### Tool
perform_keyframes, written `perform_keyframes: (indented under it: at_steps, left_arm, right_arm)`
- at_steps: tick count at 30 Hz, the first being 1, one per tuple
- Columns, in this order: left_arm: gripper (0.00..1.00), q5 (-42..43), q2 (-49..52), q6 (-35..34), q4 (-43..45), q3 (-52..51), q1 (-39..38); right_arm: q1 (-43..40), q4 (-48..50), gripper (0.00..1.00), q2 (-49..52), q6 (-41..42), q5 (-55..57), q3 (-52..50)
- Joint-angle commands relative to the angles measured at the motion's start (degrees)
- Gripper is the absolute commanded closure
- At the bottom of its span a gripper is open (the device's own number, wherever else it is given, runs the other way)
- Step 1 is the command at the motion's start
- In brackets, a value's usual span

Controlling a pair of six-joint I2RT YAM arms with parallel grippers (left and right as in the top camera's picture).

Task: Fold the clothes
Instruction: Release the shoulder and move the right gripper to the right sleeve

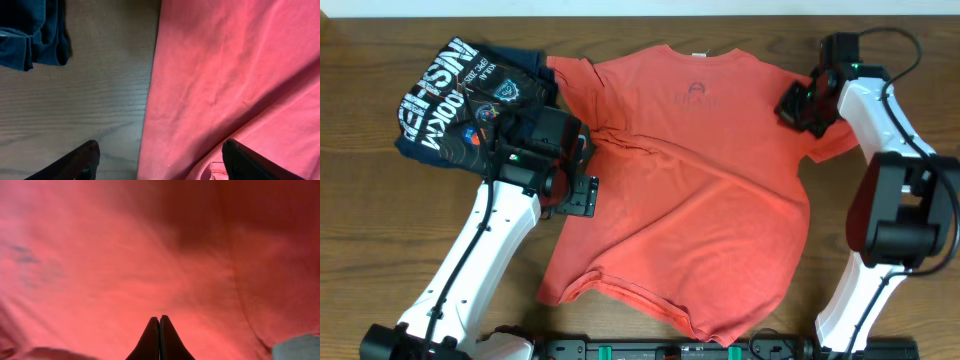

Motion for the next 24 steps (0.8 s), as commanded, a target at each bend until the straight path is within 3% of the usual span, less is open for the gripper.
perform_keyframes:
  at_steps: [1,6,13,19,22,24]
  left_arm:
    - [0.19,-0.28,-0.37,0.09,0.7,1.11,0.31]
    - [0.2,-0.26,-0.37,-0.55,0.76,1.11,0.31]
    - [0.2,-0.24,-0.37,-0.57,0.66,1.11,0.31]
    - [0.2,-0.26,-0.37,-0.55,0.83,1.11,0.31]
    - [0.19,-0.26,-0.37,-0.55,1.22,1.11,0.31]
    - [0.19,-0.26,-0.37,-0.55,1.57,1.11,0.31]
  right_arm:
    - [0.83,0.5,0.99,3.48,-0.13,-1.33,-3.28]
    - [0.26,1.55,0.99,7.26,2.01,1.11,-6.47]
    - [-8.52,10.08,0.99,8.87,4.37,26.36,-4.76]
    - [-19.17,12.44,0.99,8.9,4.0,22.1,7.06]
    - [-22.23,13.33,0.99,8.87,-2.01,14.01,12.26]
    - [-23.41,12.61,0.94,8.68,-7.8,6.6,15.45]
